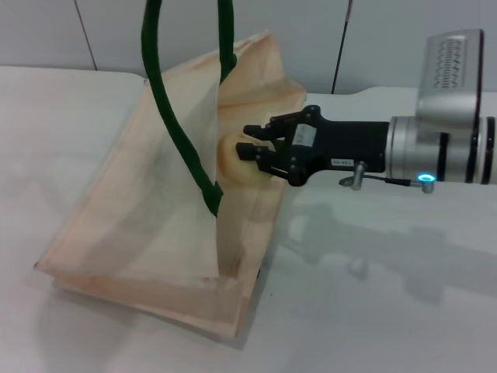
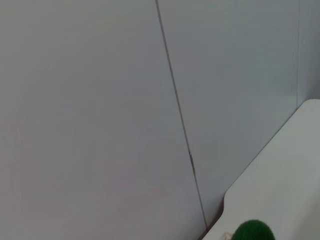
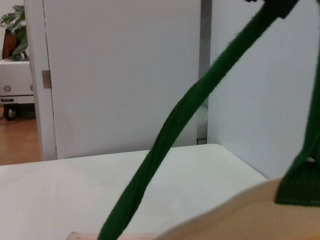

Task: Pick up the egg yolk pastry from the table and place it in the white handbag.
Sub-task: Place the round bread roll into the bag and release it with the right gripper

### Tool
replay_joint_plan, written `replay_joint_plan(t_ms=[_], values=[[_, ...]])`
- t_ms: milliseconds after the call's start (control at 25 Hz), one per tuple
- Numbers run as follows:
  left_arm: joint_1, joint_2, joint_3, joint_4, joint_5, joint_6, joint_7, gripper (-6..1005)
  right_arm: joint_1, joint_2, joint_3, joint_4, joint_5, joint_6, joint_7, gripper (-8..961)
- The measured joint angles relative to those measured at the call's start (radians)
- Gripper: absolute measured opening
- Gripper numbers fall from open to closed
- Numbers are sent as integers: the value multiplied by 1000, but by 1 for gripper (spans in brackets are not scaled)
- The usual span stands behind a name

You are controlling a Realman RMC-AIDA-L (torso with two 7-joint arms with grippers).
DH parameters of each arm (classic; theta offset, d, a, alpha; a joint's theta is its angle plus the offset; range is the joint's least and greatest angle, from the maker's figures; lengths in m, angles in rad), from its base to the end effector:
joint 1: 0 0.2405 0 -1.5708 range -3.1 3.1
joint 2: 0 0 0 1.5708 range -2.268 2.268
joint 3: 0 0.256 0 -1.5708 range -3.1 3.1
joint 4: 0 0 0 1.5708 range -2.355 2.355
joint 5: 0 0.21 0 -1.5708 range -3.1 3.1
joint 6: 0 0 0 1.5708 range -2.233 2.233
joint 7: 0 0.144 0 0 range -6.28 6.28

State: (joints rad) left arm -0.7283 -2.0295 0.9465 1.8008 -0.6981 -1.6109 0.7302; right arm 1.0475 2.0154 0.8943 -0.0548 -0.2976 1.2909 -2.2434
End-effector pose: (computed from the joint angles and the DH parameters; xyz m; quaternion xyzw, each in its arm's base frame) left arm -0.0735 0.3815 0.1503 -0.9165 -0.1588 -0.0437 0.3646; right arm 0.1506 0.3949 -0.0755 -0.9603 0.0470 0.2541 0.1053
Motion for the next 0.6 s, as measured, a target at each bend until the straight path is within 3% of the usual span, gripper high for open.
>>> replay_joint_plan(t_ms=[600], values=[[-8, 0, 32, 19, -7, 1, -16, 118, 0, 5, -9, 94, -5, -95, -40, 227]])
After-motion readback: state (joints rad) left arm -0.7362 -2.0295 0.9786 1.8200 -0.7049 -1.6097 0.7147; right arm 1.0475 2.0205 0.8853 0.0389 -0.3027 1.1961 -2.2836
